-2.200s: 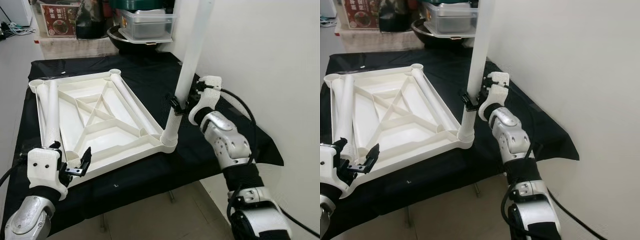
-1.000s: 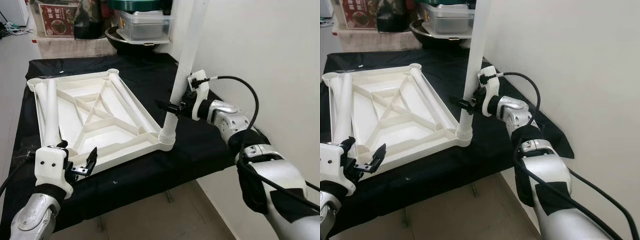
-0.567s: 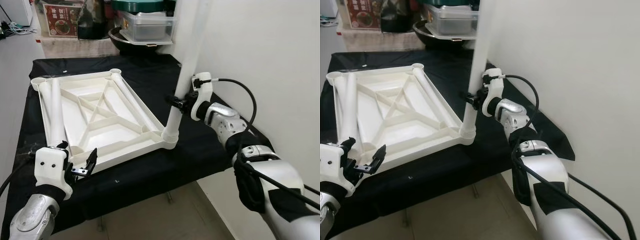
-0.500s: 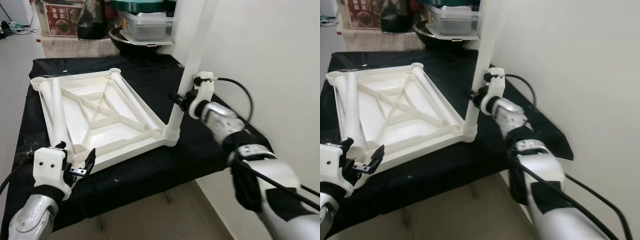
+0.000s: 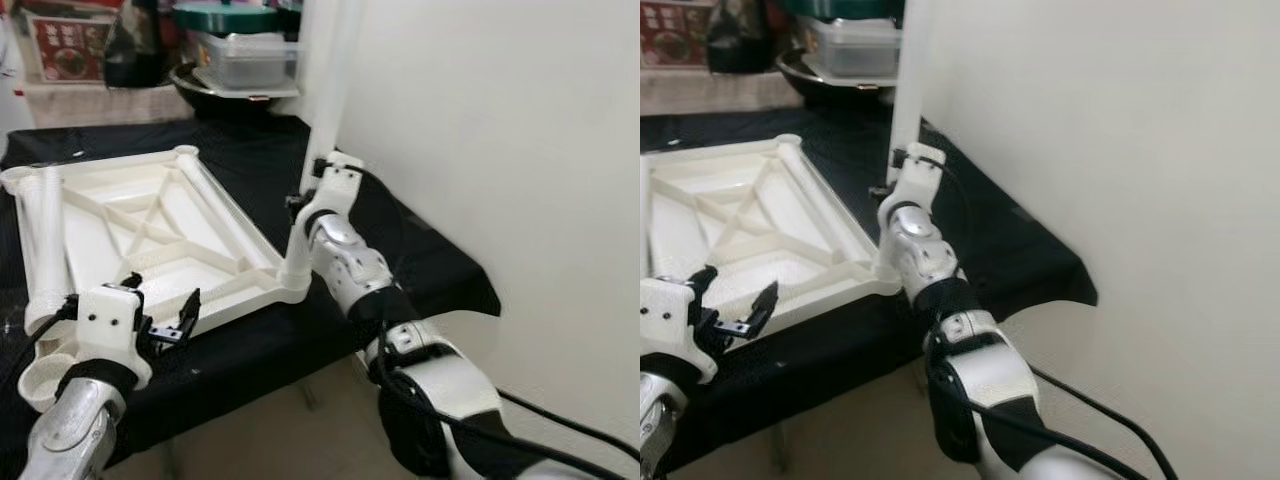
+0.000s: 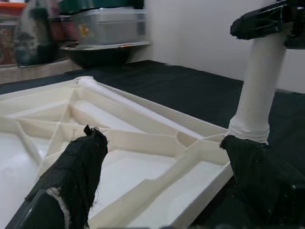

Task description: Building children table

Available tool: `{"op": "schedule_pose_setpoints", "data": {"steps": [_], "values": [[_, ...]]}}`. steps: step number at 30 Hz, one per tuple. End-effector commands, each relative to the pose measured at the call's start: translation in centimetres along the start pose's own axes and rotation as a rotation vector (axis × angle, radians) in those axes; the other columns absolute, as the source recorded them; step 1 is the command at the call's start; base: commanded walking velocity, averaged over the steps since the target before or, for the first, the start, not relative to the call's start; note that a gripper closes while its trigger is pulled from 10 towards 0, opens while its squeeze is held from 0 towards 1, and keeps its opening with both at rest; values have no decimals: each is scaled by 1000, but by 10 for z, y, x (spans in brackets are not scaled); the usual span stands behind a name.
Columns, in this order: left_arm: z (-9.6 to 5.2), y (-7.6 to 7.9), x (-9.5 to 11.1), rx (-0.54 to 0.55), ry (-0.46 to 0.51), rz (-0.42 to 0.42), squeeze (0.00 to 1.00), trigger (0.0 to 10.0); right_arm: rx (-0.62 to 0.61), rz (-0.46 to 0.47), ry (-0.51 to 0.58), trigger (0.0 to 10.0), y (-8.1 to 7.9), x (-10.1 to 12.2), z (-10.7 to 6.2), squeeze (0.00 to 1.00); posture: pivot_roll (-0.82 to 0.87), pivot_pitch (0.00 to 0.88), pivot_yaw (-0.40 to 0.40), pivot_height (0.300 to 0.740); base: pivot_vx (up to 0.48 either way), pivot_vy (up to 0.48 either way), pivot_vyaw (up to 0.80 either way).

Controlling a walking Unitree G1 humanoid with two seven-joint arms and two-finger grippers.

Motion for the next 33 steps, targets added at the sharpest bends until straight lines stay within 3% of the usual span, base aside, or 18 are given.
{"op": "schedule_pose_setpoints", "data": {"steps": [1,6,7,11,12,15,16,17,20,21,23,24,32,33], "values": [[0,2,-6,4,-16,-2,0,10000,43,91,-79,10000,6,-19,-5,1000,130,0,-136,740,0,0,0],[2,7,-10,-9,-26,-12,0,10000,56,7,-12,10000,32,5,-10,1000,125,0,-132,740,0,0,0],[2,8,-12,-19,-33,-11,0,10000,95,-19,12,10000,38,15,-10,0,116,0,-125,740,0,0,0],[4,10,-18,-40,-52,-10,0,10000,229,-69,42,10000,44,33,-9,0,109,0,-120,740,0,0,0],[5,13,-23,-58,-70,-10,0,10000,437,-131,68,10000,42,43,-15,0,109,0,-120,740,0,0,0],[6,13,-24,-65,-76,-10,0,10000,533,-169,76,10000,39,44,-20,0,109,0,-120,740,0,0,0],[6,13,-26,-72,-79,-16,0,10000,631,-227,96,10000,37,46,-28,0,108,0,-117,740,0,0,0],[6,13,-27,-77,-81,-26,0,10000,735,-270,93,10000,34,43,-35,0,114,0,-118,740,0,0,0],[6,13,-27,-78,-80,-32,0,10000,790,-289,88,10000,33,41,-40,0,114,0,-118,740,0,0,0],[6,13,-28,-81,-81,-36,0,10000,863,-299,72,10000,30,35,-43,0,130,0,-123,740,0,0,0],[6,13,-28,-81,-81,-36,0,10000,863,-299,72,10000,30,35,-43,0,130,0,-123,740,0,0,0],[3,12,-29,-88,-89,-37,0,10000,1042,-317,4,10000,18,18,-50,0,167,0,-140,740,0,0,0],[1,11,-31,-88,-92,-46,0,10000,1104,-331,-43,10000,12,9,-50,0,177,0,-146,740,0,0,0],[0,11,-31,-87,-91,-52,0,10000,1128,-328,-42,8196,9,8,-51,0,198,0,-154,740,0,0,0]]}}
Point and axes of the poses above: a point about 5 cm out from each wrist's last joint towards the gripper, its own z axis pointing out of the wrist towards the gripper, its own x axis along the axis of the wrist's last joint, y = z × x, the point moved 3 cm from there along z, pointing out of the wrist towards the gripper, and after that the axes turned 4 degrees about z, right-handed, at the moved point
